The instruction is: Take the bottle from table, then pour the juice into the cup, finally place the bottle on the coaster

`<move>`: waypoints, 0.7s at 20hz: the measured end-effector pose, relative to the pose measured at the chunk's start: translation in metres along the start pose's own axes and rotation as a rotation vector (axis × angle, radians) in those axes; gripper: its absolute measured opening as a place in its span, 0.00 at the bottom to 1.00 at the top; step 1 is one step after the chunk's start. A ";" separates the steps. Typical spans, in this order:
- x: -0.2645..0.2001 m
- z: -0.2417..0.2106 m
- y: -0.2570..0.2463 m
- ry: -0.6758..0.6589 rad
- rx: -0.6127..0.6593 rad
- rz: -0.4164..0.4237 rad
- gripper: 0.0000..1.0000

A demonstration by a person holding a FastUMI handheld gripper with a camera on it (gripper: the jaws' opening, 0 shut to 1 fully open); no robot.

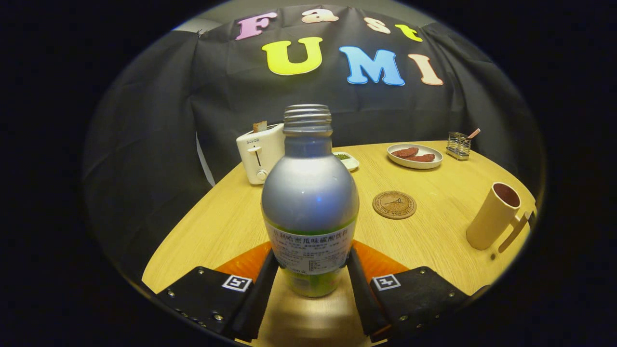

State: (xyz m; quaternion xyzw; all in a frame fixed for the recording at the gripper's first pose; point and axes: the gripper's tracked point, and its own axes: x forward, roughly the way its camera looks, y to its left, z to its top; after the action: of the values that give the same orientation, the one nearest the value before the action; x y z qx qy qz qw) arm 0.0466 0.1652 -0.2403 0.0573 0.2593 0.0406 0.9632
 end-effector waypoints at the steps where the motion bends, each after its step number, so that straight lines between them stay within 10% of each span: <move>1: 0.001 0.004 -0.002 -0.007 0.016 0.006 0.76; 14: -0.032 0.045 -0.070 -0.078 0.253 -0.023 0.76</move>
State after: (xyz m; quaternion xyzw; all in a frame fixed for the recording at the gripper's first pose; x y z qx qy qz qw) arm 0.0454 0.0884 -0.1952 0.1769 0.2253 -0.0057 0.9581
